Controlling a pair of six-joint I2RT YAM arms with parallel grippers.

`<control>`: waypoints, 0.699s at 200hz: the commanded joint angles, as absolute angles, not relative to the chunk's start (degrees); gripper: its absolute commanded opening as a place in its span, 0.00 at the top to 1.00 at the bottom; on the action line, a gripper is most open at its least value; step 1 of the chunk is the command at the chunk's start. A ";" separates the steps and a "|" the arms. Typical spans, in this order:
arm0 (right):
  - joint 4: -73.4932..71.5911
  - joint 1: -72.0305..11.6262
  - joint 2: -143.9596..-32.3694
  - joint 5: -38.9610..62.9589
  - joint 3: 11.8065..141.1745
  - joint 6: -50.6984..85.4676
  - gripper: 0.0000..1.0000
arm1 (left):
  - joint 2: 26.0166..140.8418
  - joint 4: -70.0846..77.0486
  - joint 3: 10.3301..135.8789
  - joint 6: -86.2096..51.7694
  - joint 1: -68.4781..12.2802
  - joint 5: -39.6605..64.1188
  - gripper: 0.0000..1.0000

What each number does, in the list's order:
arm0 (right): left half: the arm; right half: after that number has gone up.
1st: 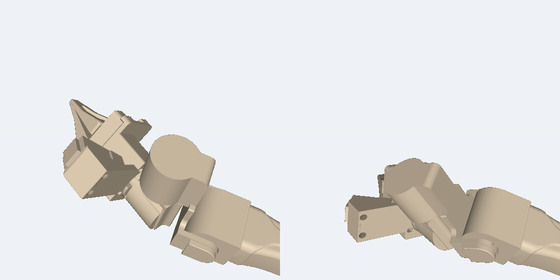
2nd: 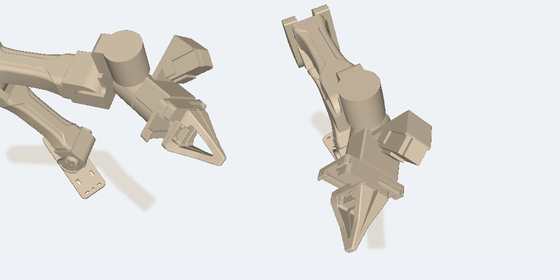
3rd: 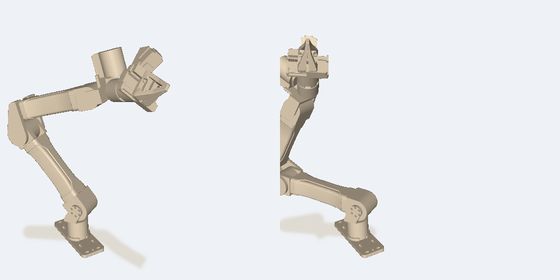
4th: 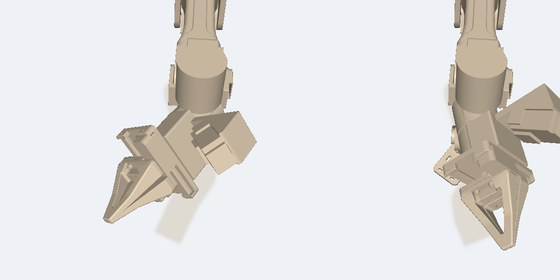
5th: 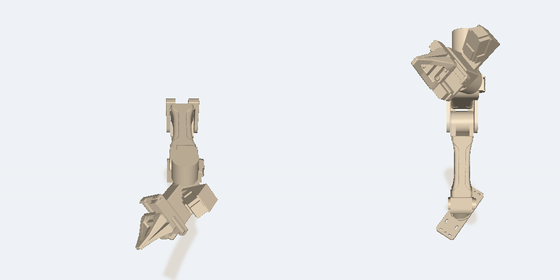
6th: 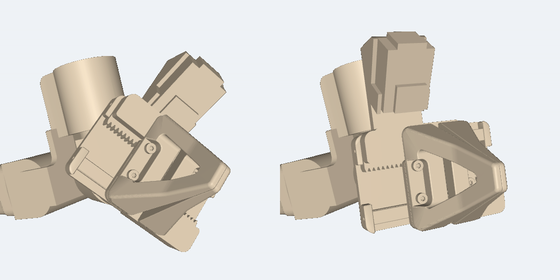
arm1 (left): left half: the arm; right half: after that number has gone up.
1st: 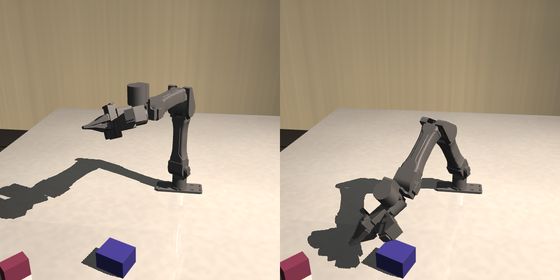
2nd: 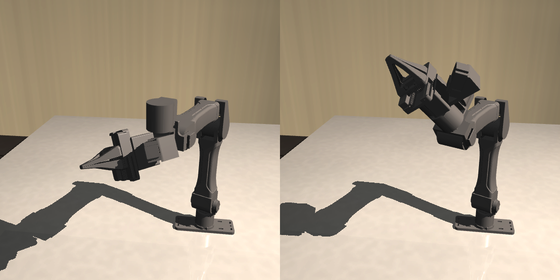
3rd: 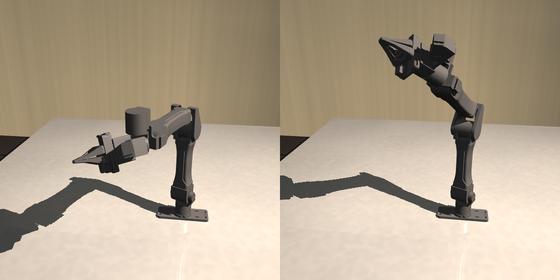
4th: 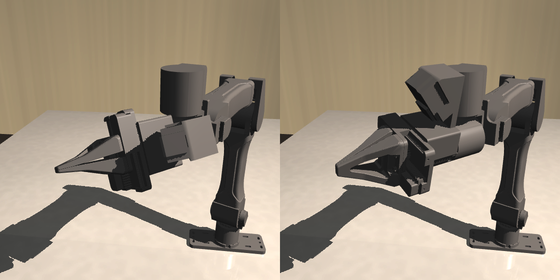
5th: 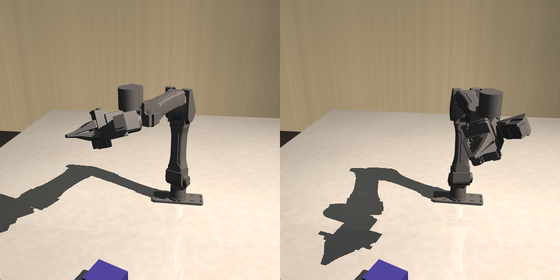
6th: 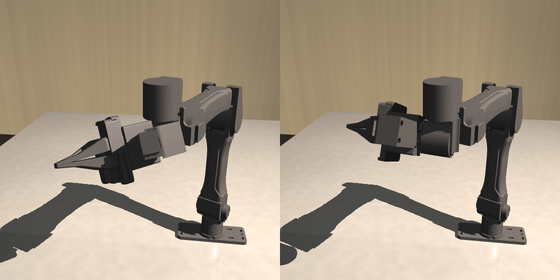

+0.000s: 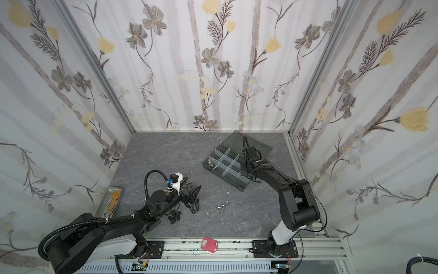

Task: Sort the screws and nuts into containers
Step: Place the nut into the container.

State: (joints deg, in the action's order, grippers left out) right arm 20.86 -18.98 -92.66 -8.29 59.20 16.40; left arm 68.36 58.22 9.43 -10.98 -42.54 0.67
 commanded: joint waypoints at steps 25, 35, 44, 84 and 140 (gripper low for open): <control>20.54 -19.20 -89.64 -7.95 59.15 16.75 0.58 | 67.96 60.65 9.57 -12.08 -42.56 0.88 0.00; 20.57 -19.29 -88.69 -7.35 59.06 16.59 0.57 | 67.57 60.40 9.41 -12.22 -42.54 1.00 0.00; 20.12 -19.86 -87.29 -5.61 58.86 15.48 0.57 | 66.93 59.52 9.41 -12.28 -42.66 0.99 0.00; 20.92 -30.87 -82.01 2.21 57.21 7.98 0.52 | 61.44 53.96 8.02 -12.74 -42.74 0.03 0.00; 28.36 -42.50 -85.34 3.67 50.15 14.65 0.54 | 54.61 48.67 3.76 -14.67 -42.89 -3.32 0.00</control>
